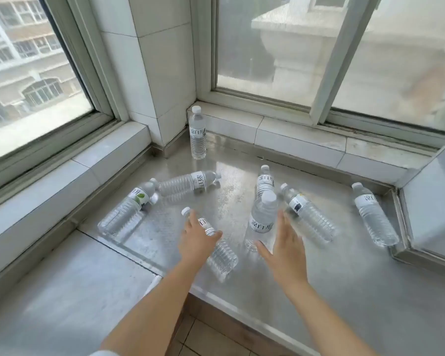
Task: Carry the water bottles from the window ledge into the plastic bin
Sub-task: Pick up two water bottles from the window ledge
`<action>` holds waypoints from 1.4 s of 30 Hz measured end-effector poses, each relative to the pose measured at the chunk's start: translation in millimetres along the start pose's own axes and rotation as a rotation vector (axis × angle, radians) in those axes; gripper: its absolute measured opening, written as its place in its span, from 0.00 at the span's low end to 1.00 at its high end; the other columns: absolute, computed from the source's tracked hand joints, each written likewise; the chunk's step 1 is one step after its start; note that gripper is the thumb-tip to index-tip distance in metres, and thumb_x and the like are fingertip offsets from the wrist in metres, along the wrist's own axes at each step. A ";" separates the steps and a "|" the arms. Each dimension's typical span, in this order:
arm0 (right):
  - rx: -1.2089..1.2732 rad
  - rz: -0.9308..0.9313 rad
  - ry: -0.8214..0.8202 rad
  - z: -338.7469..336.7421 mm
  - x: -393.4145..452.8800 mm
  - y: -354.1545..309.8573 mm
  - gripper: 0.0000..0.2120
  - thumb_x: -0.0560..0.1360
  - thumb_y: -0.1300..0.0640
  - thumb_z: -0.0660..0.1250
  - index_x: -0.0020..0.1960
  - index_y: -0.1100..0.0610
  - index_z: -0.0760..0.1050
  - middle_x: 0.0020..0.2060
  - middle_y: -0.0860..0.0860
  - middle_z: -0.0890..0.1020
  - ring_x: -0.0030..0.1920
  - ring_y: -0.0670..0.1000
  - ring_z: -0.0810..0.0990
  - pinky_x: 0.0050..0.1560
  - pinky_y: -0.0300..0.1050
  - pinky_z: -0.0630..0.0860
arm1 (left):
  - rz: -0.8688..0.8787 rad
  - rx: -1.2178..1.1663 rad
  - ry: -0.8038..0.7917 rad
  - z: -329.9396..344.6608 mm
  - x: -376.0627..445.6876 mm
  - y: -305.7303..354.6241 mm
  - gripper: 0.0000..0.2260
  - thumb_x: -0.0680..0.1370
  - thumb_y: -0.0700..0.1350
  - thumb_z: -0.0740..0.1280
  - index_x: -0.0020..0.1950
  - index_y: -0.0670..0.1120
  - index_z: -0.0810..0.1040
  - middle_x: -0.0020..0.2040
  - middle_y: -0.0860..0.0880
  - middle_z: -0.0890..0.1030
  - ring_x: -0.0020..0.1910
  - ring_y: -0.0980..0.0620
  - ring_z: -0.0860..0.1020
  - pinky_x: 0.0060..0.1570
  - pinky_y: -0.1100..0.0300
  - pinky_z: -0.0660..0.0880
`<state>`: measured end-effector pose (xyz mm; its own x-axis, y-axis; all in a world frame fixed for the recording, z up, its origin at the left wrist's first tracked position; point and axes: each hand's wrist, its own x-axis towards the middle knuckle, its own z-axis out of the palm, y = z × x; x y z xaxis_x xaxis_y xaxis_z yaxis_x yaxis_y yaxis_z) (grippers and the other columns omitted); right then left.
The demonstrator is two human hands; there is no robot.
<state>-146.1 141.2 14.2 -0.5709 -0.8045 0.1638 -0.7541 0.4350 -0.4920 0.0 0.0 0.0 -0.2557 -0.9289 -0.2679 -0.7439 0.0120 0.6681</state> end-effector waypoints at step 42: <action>0.753 0.448 0.409 -93.2 -65.0 -62.8 0.45 0.56 0.56 0.83 0.68 0.45 0.65 0.57 0.49 0.79 0.54 0.51 0.79 0.53 0.46 0.75 | 0.521 -0.567 -0.118 -103.3 -93.1 57.6 0.46 0.61 0.43 0.83 0.70 0.66 0.63 0.57 0.60 0.76 0.51 0.62 0.78 0.40 0.72 0.73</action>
<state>-91.9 203.9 114.1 -0.9312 -0.3621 0.0425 -0.1145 0.1797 -0.9770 44.7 49.0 135.1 -0.5733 -0.8094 0.1275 -0.0881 0.2156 0.9725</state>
